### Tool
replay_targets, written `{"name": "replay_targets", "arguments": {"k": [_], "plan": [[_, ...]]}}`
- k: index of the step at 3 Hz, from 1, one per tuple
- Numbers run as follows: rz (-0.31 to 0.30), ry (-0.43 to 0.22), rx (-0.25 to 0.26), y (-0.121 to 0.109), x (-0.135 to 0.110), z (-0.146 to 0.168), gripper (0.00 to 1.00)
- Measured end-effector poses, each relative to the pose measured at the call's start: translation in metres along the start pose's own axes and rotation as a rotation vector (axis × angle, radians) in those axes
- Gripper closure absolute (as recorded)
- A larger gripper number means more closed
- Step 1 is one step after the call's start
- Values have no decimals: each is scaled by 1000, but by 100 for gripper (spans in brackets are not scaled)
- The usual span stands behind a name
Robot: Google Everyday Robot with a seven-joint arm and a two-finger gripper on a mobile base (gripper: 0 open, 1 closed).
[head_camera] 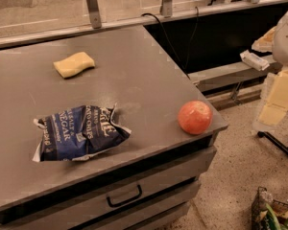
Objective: Move sponge near blue chip bag
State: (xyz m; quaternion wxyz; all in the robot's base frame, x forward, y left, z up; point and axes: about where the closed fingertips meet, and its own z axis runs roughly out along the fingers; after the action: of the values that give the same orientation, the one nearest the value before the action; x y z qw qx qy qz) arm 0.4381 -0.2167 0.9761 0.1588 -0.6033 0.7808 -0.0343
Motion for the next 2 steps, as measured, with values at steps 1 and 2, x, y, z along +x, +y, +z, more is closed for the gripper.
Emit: {"name": "replay_targets", "arguments": {"k": [1, 2], "plan": [[-2, -1, 4, -1, -1, -1, 0], [-94, -35, 26, -30, -34, 9, 0]]}}
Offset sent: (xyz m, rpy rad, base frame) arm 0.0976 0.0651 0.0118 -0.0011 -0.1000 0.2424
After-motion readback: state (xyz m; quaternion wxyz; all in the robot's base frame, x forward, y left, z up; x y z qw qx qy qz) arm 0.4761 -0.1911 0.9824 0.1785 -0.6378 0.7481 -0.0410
